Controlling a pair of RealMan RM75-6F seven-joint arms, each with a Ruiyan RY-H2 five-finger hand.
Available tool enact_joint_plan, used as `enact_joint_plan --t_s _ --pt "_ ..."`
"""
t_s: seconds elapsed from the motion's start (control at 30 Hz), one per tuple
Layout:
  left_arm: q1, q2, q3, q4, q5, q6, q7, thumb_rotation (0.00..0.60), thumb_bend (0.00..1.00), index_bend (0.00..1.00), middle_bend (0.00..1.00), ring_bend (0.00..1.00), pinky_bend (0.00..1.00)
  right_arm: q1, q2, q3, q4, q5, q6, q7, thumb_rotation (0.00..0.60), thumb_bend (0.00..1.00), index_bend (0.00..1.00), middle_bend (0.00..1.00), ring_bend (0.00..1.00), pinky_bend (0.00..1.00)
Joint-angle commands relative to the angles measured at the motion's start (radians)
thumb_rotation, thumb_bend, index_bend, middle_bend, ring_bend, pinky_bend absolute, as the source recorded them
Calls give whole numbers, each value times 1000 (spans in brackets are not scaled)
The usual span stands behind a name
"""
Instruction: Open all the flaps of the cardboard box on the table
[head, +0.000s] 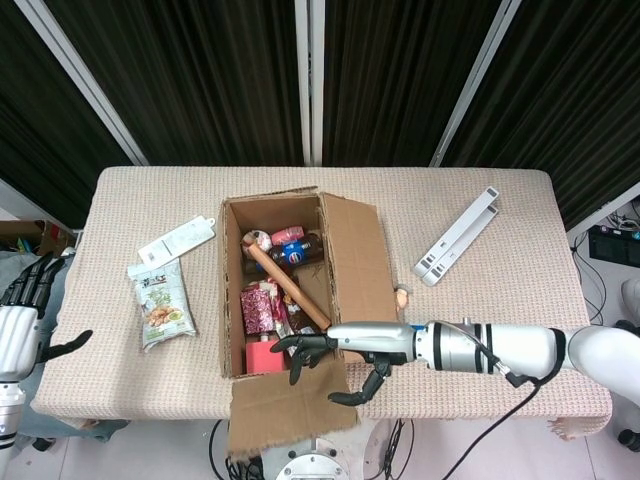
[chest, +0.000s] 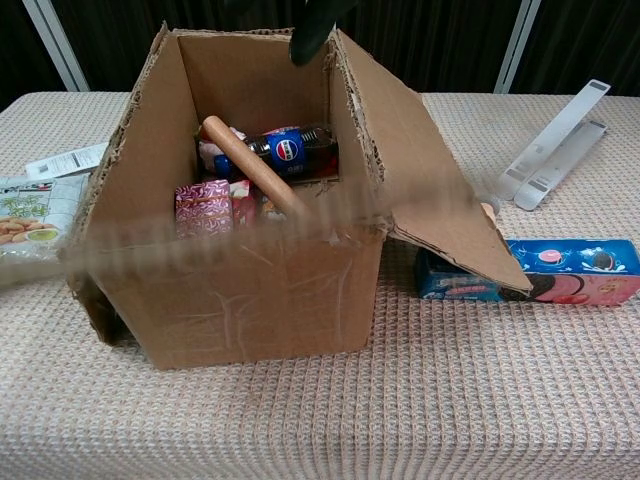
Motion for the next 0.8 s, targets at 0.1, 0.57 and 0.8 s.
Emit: enact_joint_plan --t_s 0.1,0.57,0.8 --pt "2 -3 2 6 -1 2 -4 598 92 45 16 67 181 -144 -33 56 -100 -173 274 -258 600 373 0 241 107 233" --pt "5 -11 22 49 16 0 29 600 92 45 17 67 181 -727 -120 -342 50 -1170 1489 -389 600 203 0 0 0 0" --pt "8 -15 43 66 20 -18 74 599 92 46 31 67 180 -712 -187 -541 517 -1284 1843 -73 600 176 0 0 0 0"
